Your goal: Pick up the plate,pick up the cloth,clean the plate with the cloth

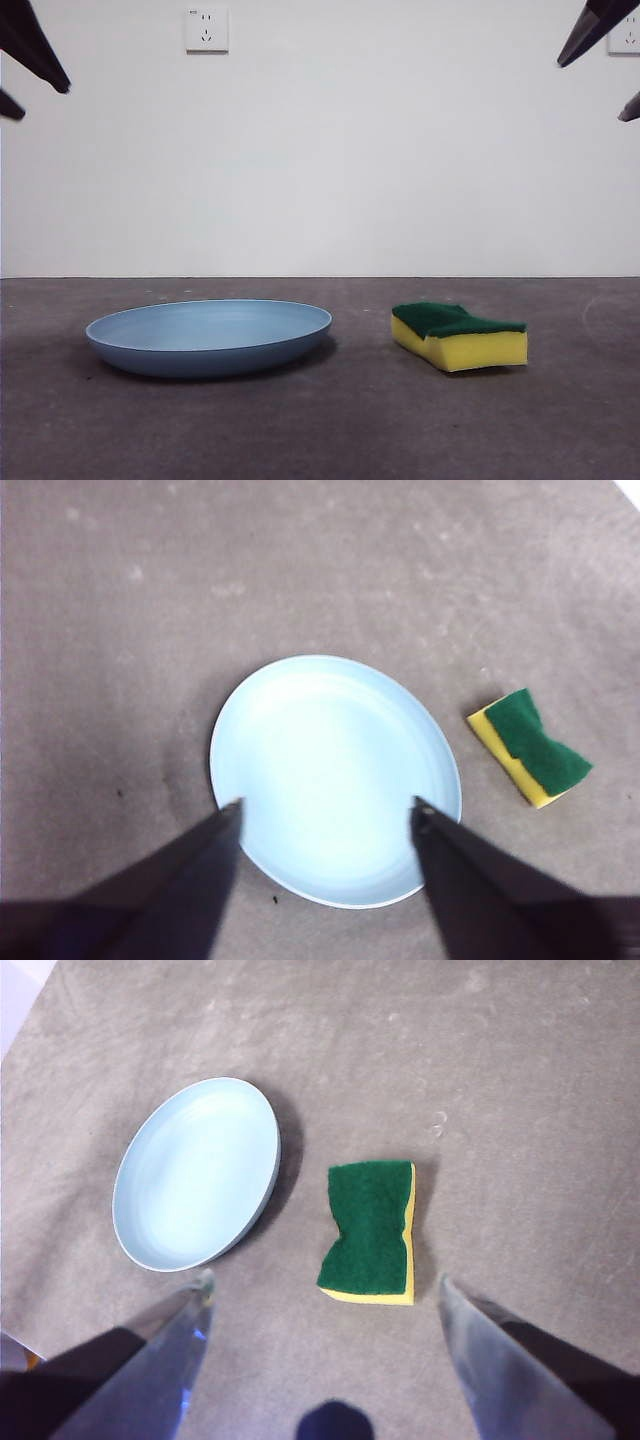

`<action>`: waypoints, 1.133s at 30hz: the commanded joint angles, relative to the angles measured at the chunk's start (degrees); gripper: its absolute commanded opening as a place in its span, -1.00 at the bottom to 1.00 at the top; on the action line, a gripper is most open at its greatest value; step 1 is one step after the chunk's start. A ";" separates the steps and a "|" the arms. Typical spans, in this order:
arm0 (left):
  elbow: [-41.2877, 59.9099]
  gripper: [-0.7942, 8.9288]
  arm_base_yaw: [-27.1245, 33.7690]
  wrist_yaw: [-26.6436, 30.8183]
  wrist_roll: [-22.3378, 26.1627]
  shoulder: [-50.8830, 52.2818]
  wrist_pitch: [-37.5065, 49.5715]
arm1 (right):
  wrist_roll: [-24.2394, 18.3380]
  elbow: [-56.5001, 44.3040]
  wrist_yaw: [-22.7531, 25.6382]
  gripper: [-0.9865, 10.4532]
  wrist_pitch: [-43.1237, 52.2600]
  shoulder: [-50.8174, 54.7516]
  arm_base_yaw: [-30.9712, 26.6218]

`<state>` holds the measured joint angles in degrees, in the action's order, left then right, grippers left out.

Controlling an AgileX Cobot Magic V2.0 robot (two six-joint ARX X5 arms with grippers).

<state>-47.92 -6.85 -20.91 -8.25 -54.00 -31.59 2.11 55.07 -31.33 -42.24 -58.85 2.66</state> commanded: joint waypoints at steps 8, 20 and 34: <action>-1.51 -0.07 0.09 1.31 -0.55 -18.71 3.82 | -0.46 0.24 -0.07 -0.16 0.17 -0.02 0.04; -9.16 -0.07 -0.74 4.26 -0.13 -37.68 6.99 | -0.46 0.24 -0.07 -0.17 0.15 -0.02 0.04; -9.46 -0.16 -3.56 7.13 -0.52 -45.16 9.99 | -0.48 0.24 0.00 -0.17 0.17 -0.02 0.04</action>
<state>-57.43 -10.09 -14.44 -8.64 -98.50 -21.69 2.11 55.07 -31.33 -42.22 -58.85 2.66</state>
